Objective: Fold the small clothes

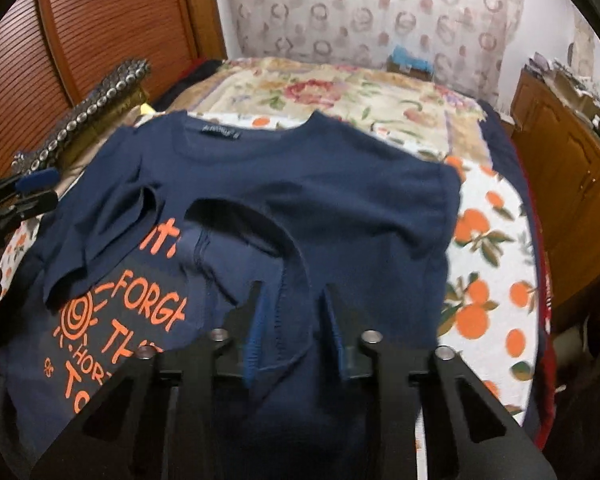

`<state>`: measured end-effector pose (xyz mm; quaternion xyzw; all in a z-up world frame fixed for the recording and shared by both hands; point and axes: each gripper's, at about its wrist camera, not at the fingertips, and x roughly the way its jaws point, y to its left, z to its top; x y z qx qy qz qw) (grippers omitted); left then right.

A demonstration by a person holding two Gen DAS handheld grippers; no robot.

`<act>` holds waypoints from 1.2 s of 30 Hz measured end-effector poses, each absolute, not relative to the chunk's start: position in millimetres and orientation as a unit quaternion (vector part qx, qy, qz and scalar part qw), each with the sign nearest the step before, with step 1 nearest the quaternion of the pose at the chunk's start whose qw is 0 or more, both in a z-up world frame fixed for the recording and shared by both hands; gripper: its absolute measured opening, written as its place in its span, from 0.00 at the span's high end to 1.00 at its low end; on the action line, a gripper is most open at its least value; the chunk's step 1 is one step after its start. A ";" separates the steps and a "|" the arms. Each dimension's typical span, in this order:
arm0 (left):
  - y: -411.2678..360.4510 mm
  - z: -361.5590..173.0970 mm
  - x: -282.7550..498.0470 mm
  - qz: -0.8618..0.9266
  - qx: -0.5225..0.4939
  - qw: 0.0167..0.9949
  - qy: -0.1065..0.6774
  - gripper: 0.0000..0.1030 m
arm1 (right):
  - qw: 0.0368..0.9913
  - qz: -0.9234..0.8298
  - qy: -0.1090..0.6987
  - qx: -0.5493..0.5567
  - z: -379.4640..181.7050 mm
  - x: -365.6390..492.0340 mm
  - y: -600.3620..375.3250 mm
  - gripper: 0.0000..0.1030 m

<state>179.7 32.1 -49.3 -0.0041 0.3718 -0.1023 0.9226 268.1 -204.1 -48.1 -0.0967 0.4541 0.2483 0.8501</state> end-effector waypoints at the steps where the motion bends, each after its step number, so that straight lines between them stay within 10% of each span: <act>1: 32.9 -49.1 179.2 -0.101 -0.004 0.923 0.372 0.38 | 0.850 0.253 0.452 -0.098 -47.8 266.3 -202.2 0.93; 12: 46.6 -48.0 182.8 -0.083 -0.005 0.926 0.368 0.38 | 0.827 0.342 0.437 -0.091 -33.3 221.9 -162.9 0.97; 22: 62.1 -46.6 216.1 -0.053 0.004 0.924 0.379 0.38 | 0.867 0.274 0.403 -0.102 -19.5 242.3 -193.5 0.58; 36: 61.4 -59.5 278.7 -0.001 0.035 0.903 0.429 0.54 | 0.890 0.176 0.412 -0.091 -41.5 320.3 -251.1 0.56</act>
